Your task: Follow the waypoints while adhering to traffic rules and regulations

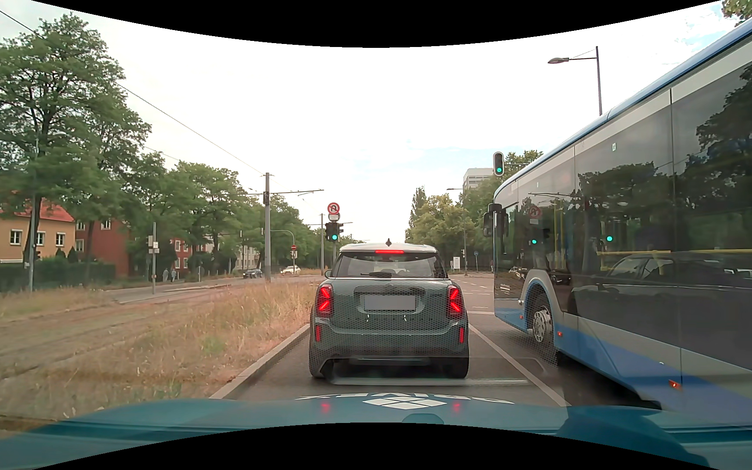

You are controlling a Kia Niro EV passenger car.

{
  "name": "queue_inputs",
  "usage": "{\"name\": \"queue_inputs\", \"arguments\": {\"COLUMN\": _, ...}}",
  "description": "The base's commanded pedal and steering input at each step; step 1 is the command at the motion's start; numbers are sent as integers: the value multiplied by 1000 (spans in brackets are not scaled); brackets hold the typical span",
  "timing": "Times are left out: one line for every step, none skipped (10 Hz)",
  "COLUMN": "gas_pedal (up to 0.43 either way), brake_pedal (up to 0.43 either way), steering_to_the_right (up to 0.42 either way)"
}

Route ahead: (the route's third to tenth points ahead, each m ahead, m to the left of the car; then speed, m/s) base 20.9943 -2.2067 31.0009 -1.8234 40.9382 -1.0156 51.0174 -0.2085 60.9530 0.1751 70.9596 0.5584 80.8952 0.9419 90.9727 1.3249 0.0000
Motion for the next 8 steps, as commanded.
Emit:
{"name": "queue_inputs", "arguments": {"gas_pedal": 0, "brake_pedal": 238, "steering_to_the_right": -10}}
{"name": "queue_inputs", "arguments": {"gas_pedal": 0, "brake_pedal": 238, "steering_to_the_right": -10}}
{"name": "queue_inputs", "arguments": {"gas_pedal": 0, "brake_pedal": 232, "steering_to_the_right": -10}}
{"name": "queue_inputs", "arguments": {"gas_pedal": 0, "brake_pedal": 238, "steering_to_the_right": -10}}
{"name": "queue_inputs", "arguments": {"gas_pedal": 0, "brake_pedal": 238, "steering_to_the_right": -10}}
{"name": "queue_inputs", "arguments": {"gas_pedal": 0, "brake_pedal": 232, "steering_to_the_right": -10}}
{"name": "queue_inputs", "arguments": {"gas_pedal": 0, "brake_pedal": 226, "steering_to_the_right": -10}}
{"name": "queue_inputs", "arguments": {"gas_pedal": 0, "brake_pedal": 49, "steering_to_the_right": -10}}
